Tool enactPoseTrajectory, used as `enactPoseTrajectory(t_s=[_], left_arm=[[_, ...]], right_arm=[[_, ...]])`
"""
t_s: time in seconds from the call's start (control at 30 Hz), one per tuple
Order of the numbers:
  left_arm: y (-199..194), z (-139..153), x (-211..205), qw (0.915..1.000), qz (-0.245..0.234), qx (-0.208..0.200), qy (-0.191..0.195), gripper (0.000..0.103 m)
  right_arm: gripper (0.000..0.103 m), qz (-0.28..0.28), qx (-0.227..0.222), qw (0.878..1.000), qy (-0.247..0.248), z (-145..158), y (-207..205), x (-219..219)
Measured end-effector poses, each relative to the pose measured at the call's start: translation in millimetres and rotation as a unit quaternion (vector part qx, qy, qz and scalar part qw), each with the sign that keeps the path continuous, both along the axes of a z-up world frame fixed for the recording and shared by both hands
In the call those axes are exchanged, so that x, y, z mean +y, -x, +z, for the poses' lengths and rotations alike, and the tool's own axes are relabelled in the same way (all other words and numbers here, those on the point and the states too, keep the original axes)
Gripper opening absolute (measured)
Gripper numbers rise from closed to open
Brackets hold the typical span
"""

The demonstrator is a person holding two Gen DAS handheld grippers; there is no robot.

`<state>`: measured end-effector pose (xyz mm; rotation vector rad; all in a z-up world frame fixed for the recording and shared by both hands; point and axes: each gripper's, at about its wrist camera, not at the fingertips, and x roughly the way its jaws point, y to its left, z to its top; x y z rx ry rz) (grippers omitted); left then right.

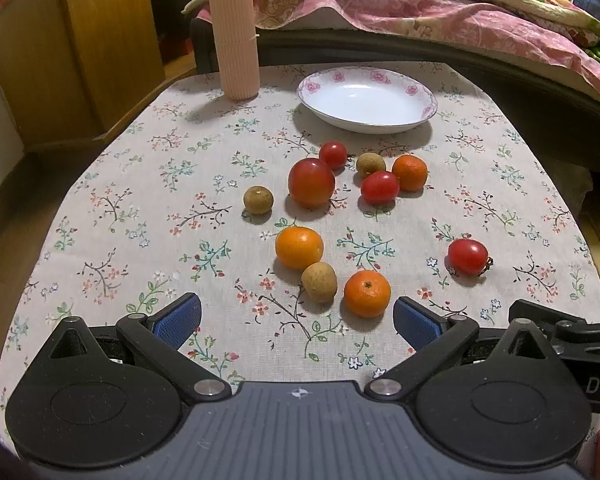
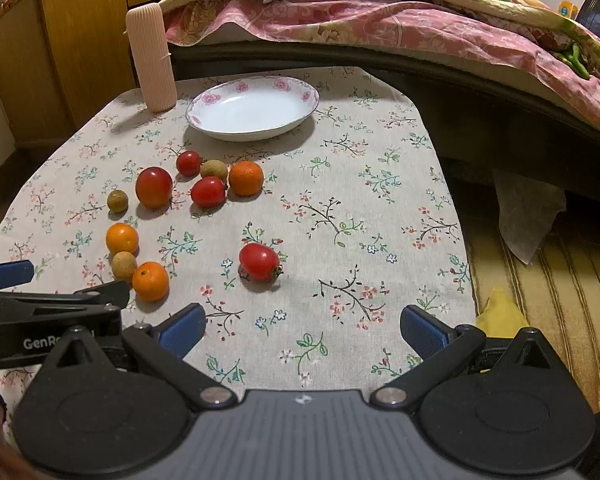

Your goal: Organize fruits

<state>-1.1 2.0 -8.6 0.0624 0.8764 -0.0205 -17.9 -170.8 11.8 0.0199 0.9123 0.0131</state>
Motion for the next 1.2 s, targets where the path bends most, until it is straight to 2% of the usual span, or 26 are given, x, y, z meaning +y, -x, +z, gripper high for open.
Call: enactPoseTrajectory(t_s=[0.83,1.07,1.2], left_arm=[[-5,-5,2,0.9999,0.000,0.013,-0.004,0.103],[-12,-8,7,0.9999,0.005,0.016,-0.001,0.103],[-16,-12,11,0.9997,0.011,0.020,0.006,0.103]], right_arm=[[0.103,0.005,0.016,1.000,-0.007,-9,-5,2],[0.103,0.030,0.021,0.999,-0.011,-11,-16,8],[0.097,0.056,0.025,0.998,-0.014,-13,-23,13]])
